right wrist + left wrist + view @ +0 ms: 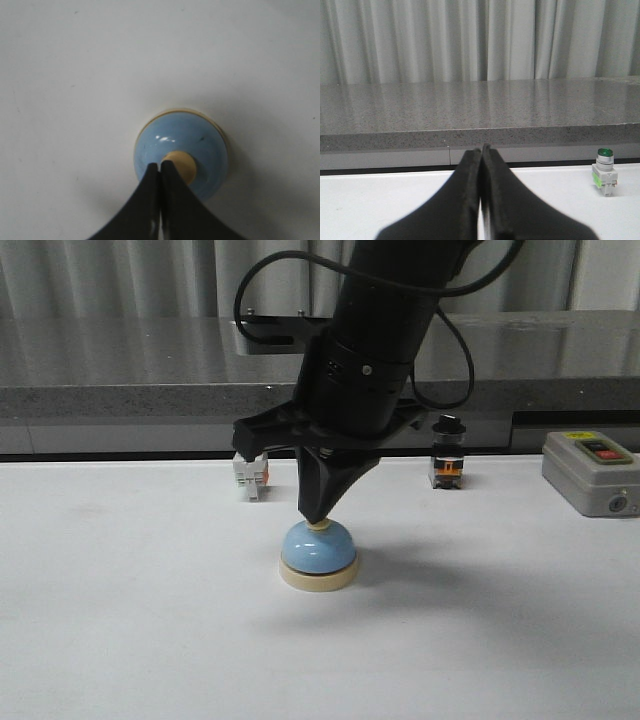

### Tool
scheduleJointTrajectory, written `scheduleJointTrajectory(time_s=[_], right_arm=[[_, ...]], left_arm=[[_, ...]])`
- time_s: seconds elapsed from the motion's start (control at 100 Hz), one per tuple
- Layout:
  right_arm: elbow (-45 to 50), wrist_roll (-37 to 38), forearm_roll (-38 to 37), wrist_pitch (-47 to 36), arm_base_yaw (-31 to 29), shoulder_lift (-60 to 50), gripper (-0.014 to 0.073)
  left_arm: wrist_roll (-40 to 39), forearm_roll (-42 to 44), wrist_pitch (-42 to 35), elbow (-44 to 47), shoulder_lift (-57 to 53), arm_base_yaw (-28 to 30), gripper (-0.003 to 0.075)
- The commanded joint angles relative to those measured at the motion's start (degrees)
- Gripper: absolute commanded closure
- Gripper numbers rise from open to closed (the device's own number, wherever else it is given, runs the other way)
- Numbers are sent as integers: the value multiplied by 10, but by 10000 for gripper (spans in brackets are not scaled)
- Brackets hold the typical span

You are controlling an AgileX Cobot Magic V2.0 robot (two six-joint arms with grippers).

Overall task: Place and press bell with both arms
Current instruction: 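Press down on the bell's button with the right gripper tips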

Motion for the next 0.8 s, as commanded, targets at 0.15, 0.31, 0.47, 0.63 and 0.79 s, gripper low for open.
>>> scheduleJointTrajectory(time_s=[0.15, 0.31, 0.47, 0.63, 0.79], right_arm=[[-27, -5, -7, -19, -1, -30, 654], [-27, -5, -31, -17, -2, -29, 654], [-27, -5, -39, -17, -7, -24, 654], [-27, -5, -39, -8, -8, -7, 654], [-27, -5, -39, 7, -8, -4, 654]], left_arm=[[-6, -4, -45, 24, -17, 1, 741], [-6, -4, -45, 24, -17, 1, 741], [-6, -4, -45, 24, -17, 1, 741], [-6, -4, -45, 24, -17, 1, 741], [-6, -4, -45, 24, -17, 1, 741]])
